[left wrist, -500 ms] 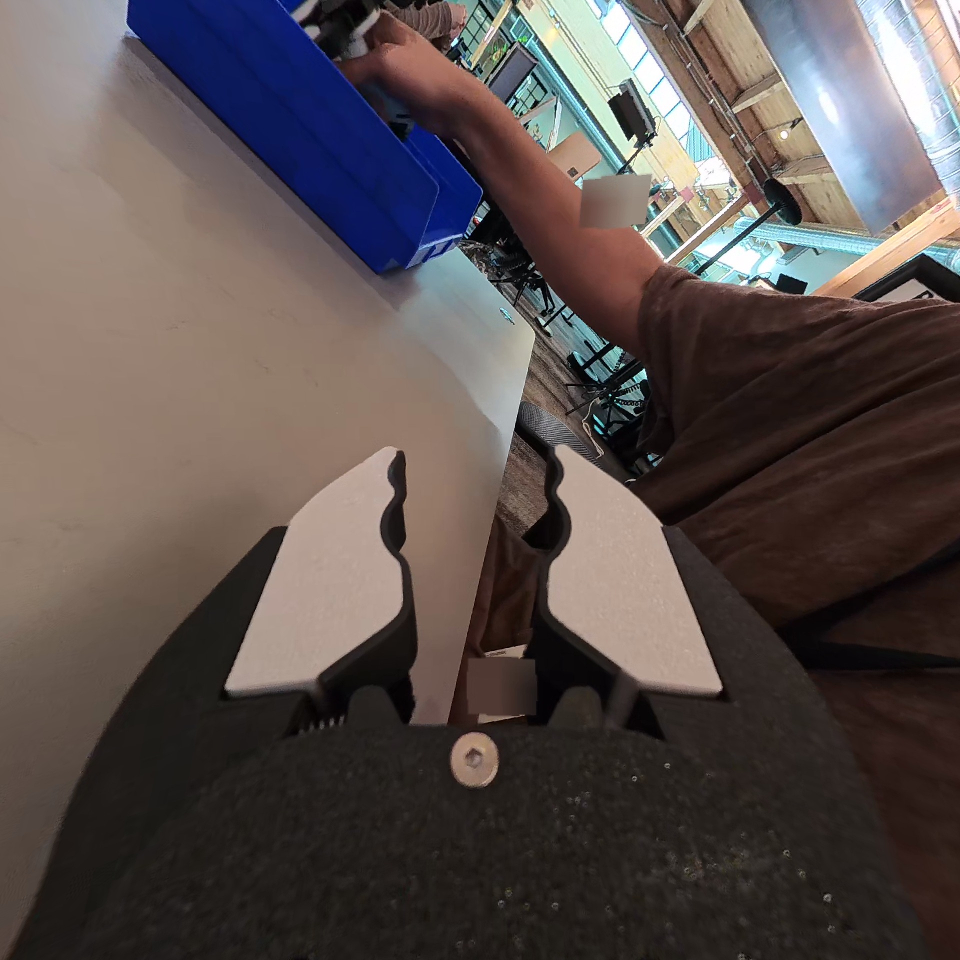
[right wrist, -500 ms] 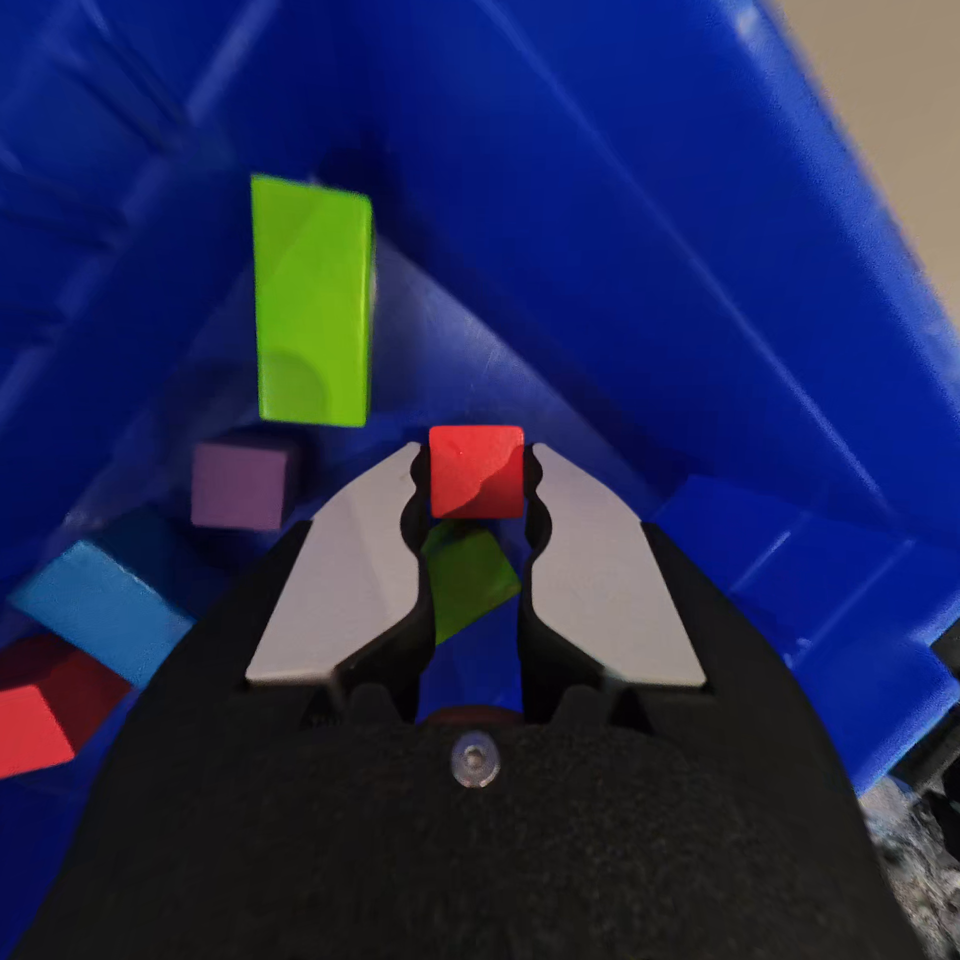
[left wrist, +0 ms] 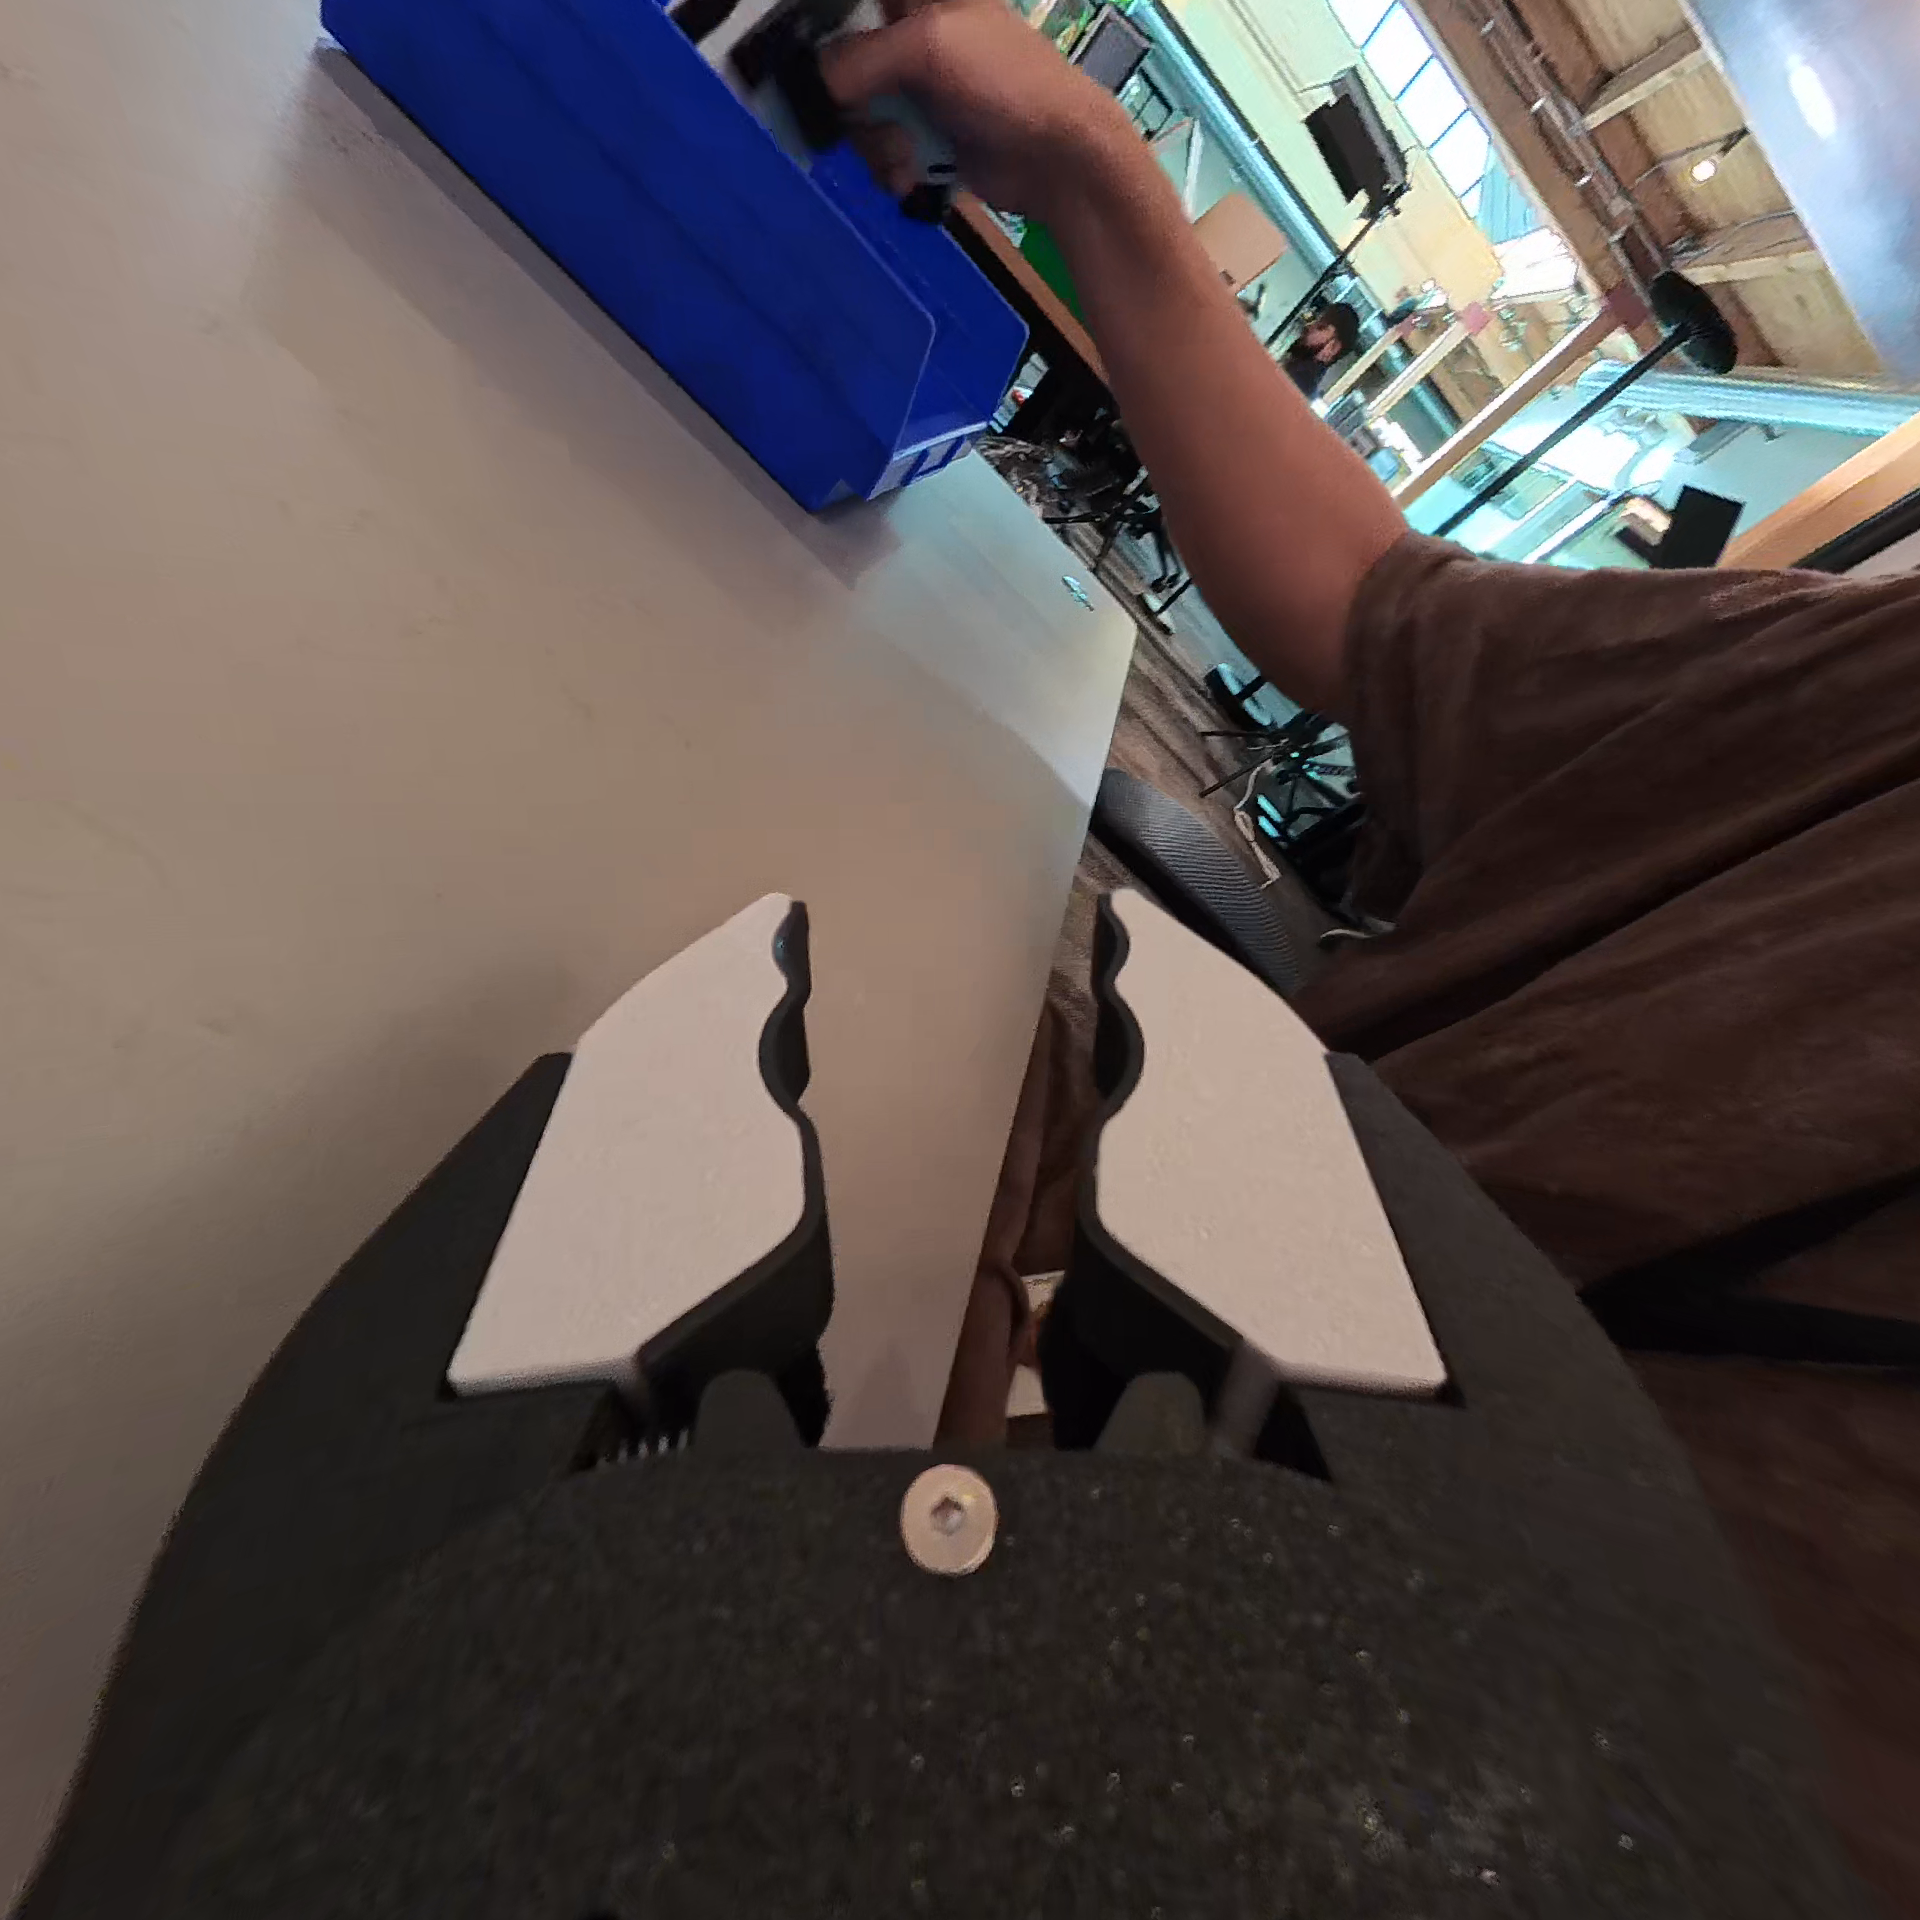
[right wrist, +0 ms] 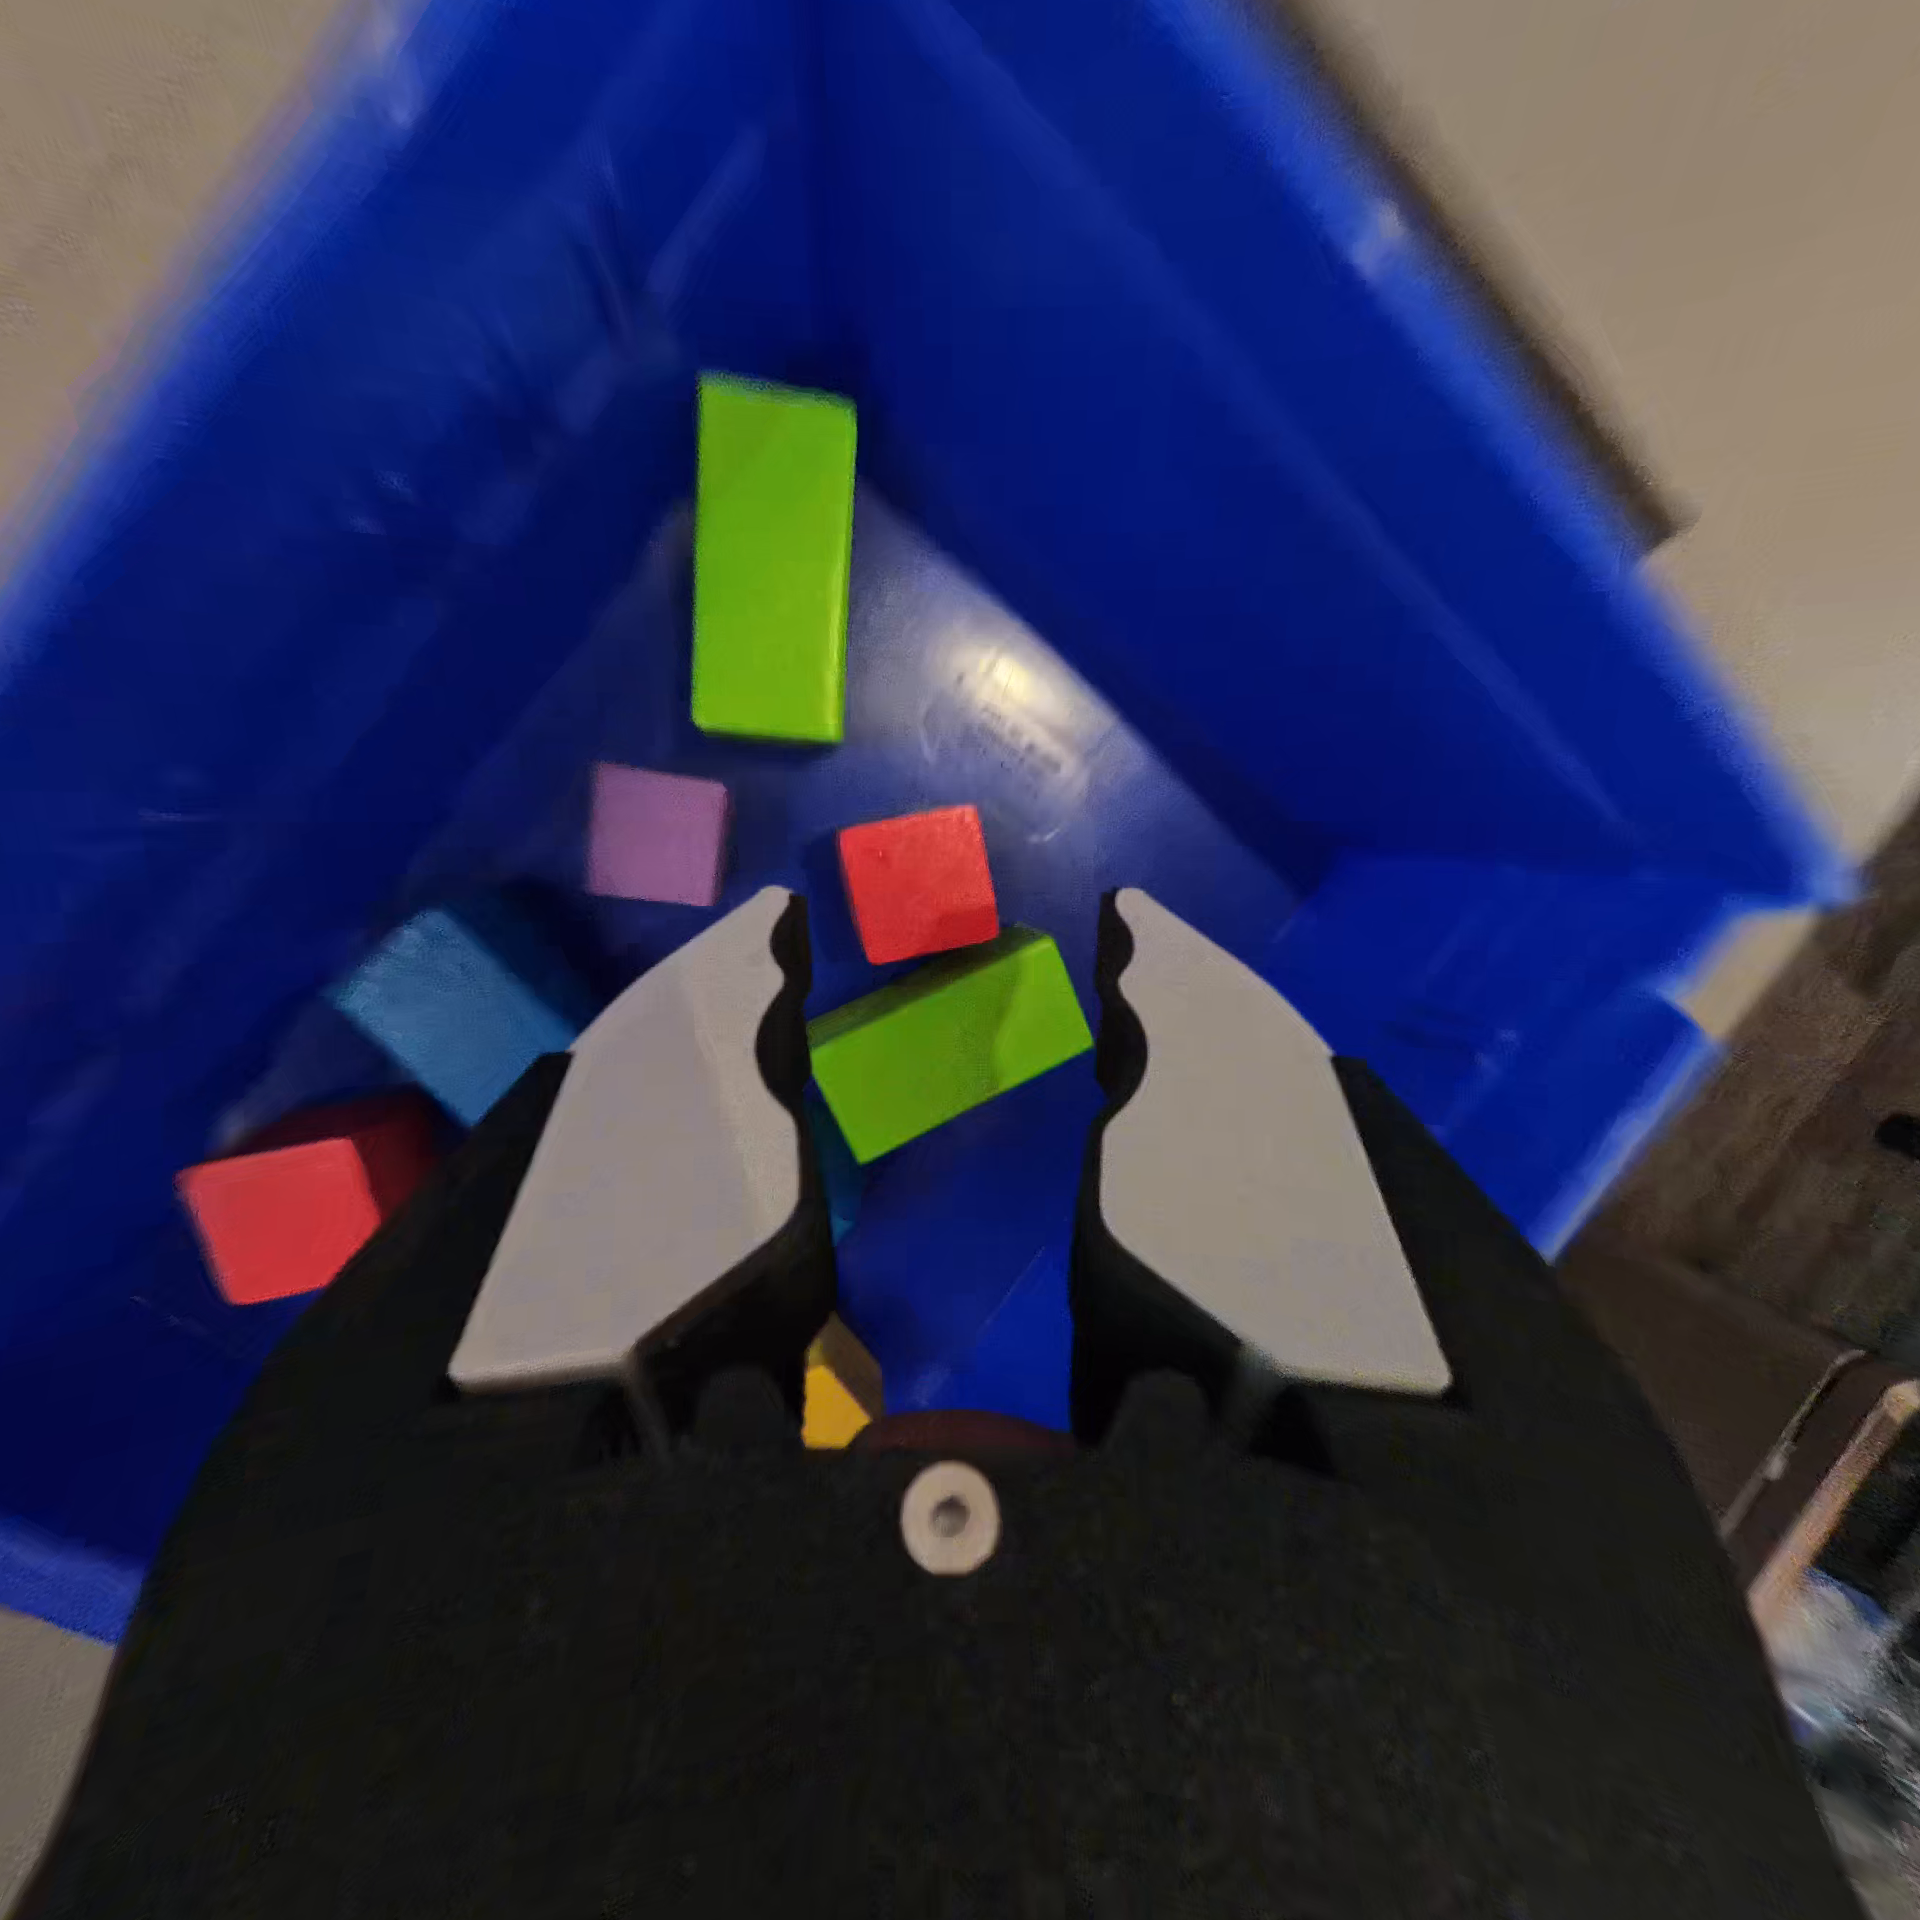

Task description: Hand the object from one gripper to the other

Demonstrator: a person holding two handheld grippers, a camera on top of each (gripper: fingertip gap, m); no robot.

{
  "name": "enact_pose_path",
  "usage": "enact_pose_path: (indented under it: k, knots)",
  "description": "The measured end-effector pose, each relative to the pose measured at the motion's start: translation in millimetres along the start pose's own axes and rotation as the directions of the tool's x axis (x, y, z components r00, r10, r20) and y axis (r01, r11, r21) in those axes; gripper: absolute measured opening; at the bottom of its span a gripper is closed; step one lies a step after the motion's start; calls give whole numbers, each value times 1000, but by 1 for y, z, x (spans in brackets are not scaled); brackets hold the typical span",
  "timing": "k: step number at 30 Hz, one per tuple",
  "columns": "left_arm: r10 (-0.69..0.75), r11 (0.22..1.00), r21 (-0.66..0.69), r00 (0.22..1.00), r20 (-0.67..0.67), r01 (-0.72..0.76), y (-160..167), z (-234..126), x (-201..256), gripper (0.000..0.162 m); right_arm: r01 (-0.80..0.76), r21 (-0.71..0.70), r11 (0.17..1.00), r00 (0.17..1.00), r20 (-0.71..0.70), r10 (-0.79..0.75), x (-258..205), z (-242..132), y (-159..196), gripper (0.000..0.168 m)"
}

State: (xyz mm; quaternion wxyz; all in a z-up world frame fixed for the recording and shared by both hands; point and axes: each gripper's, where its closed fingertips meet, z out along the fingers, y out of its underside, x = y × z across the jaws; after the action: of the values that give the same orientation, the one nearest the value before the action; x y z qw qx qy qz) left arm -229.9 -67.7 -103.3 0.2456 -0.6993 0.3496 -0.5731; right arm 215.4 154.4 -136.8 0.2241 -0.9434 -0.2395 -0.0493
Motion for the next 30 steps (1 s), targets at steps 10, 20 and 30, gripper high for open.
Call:
enact_pose_path:
  k: [10, 20, 30]
  knots:
    - [44, 993, -116, 956, 291, -10, 17, -13, -47, 50, -397, 774, 493, 879, 165, 448, -134, -137, 45, 40]
    - [-1, 1000, 14, 978, 209, -2, -40, -50, -26, 53, -312, 825, 472, 900, 98, 424, -194, -134, 80, 43]
    - [-125, 974, -32, 645, 754, 226, -161, -157, -199, 54, -208, 800, 563, 940, 5, 340, -211, -122, 70, 43]
